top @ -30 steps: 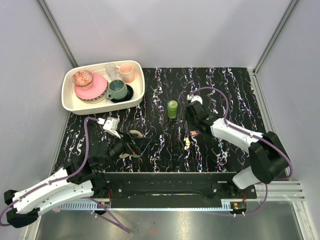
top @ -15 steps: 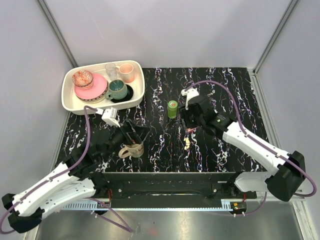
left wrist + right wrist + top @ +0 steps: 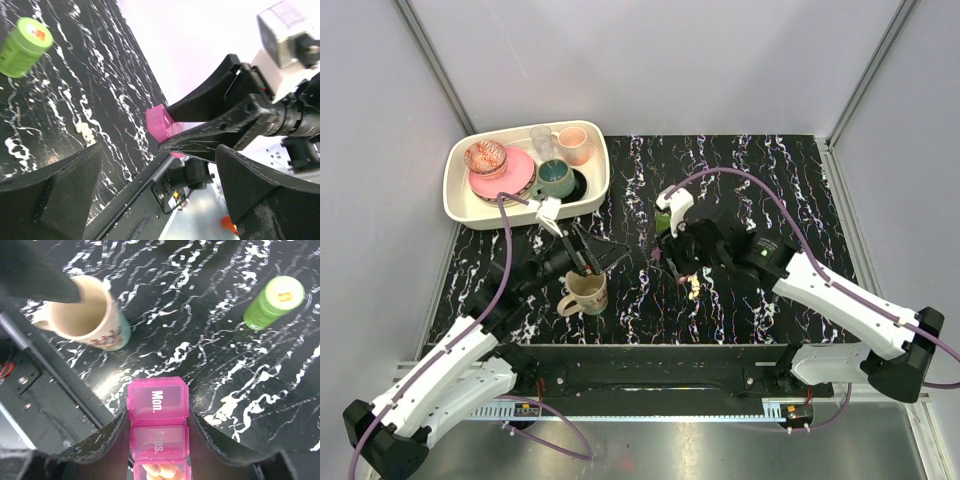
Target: Sort the pills into containers
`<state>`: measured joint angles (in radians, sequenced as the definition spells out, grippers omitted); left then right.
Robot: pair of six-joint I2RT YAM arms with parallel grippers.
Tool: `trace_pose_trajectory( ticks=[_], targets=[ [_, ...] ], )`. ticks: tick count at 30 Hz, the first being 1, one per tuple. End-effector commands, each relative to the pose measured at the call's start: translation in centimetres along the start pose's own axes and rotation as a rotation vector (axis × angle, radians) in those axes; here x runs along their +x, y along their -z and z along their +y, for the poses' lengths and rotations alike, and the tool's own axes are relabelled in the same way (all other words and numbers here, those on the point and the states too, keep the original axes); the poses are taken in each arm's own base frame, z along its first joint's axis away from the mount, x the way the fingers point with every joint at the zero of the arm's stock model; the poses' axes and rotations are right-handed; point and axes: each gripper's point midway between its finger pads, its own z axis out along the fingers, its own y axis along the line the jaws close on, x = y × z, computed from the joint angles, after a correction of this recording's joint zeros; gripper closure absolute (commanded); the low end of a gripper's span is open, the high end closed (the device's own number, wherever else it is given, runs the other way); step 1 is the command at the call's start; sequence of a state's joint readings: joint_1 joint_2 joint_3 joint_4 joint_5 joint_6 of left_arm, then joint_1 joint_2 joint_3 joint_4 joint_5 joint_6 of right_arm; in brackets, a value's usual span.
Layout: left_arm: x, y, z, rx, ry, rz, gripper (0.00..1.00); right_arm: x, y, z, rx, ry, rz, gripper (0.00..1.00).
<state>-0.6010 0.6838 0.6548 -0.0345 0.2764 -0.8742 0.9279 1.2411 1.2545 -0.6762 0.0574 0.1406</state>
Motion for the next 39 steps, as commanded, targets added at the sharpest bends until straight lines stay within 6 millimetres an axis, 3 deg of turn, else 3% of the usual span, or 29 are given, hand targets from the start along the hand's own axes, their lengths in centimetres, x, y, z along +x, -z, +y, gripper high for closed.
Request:
trace_pose_trajectory(
  ticks=[1,6,14,24,30,39],
  targets=[
    [0.7,0.1,-3.6,0.207,0.042,0.052,0.01,-2.1,3.3,3.3,-0.138,0.099,-0.062,0.80],
    [1.2,0.3,-3.8,0.221,0.069,0.079,0.01,-2.1,4.6,5.5,-0.198,0.189,-0.068,0.79],
    [1.7,0.7,-4.5,0.277,0.155,0.091,0.02,-1.8,4.8,7.1,-0.208,0.308,-0.048,0.78],
    [3.7,0.9,-5.3,0.326,0.231,0.161,0.15,-2.6,6.1,8.1,-0.238,0.353,-0.086,0.78],
    [4.1,0.5,-6.6,0.370,0.244,0.191,0.24,-2.5,6.2,8.6,-0.244,0.378,-0.074,0.80],
    [4.7,0.2,-7.0,0.367,0.238,0.236,0.37,-2.4,6.6,8.6,-0.230,0.418,-0.064,0.80]
  ],
)
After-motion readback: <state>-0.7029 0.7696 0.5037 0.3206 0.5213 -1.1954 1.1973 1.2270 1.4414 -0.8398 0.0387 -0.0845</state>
